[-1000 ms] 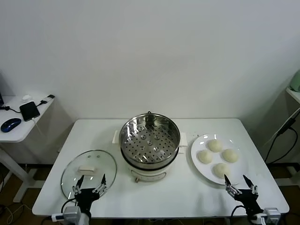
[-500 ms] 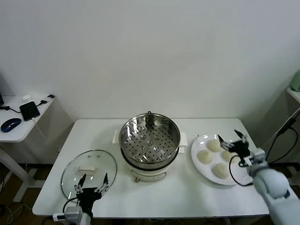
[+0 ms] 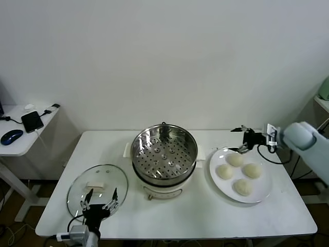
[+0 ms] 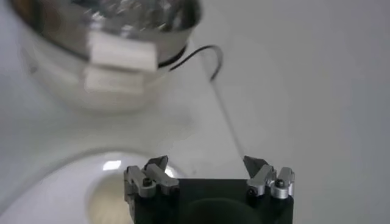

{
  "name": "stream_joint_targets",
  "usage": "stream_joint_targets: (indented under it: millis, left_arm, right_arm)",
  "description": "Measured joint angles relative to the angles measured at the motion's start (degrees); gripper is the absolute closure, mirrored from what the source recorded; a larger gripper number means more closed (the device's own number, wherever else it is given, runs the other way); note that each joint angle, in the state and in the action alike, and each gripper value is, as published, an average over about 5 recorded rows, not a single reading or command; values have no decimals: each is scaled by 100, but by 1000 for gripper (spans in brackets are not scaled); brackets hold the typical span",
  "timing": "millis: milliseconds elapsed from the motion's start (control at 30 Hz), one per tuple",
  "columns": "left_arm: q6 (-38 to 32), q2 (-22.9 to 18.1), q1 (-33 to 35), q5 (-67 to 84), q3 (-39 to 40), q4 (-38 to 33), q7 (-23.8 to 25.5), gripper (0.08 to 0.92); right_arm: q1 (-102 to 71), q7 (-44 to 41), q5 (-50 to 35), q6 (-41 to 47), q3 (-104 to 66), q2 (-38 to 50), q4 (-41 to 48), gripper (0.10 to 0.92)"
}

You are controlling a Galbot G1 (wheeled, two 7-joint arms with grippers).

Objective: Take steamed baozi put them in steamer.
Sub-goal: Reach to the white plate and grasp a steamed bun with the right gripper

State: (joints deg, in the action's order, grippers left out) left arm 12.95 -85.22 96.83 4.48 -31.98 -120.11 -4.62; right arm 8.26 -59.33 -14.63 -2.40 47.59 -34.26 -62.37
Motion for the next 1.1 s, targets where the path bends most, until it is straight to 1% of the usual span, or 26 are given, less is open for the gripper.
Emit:
stream_joint_targets:
  millis: [167,400,733,1100]
  left_arm:
    - [-36,12,-54,31,-4,81,0,177]
    - [-74,32,-62,92,-22,191,-4,177]
    - [-134,41,-36,95,20,268,-10,177]
    - [-150,41,-54,83,60,310,-2,177]
  right_arm:
    - [778,-408,-53,-61,1278,-400,631,203]
    - [998,-515,-98,11,2098,-1040,1407,202]
    - [719,-316,56,180,2305,-1754,2266,202]
    - [384,-60,255,333,2144,-2270,2901,208]
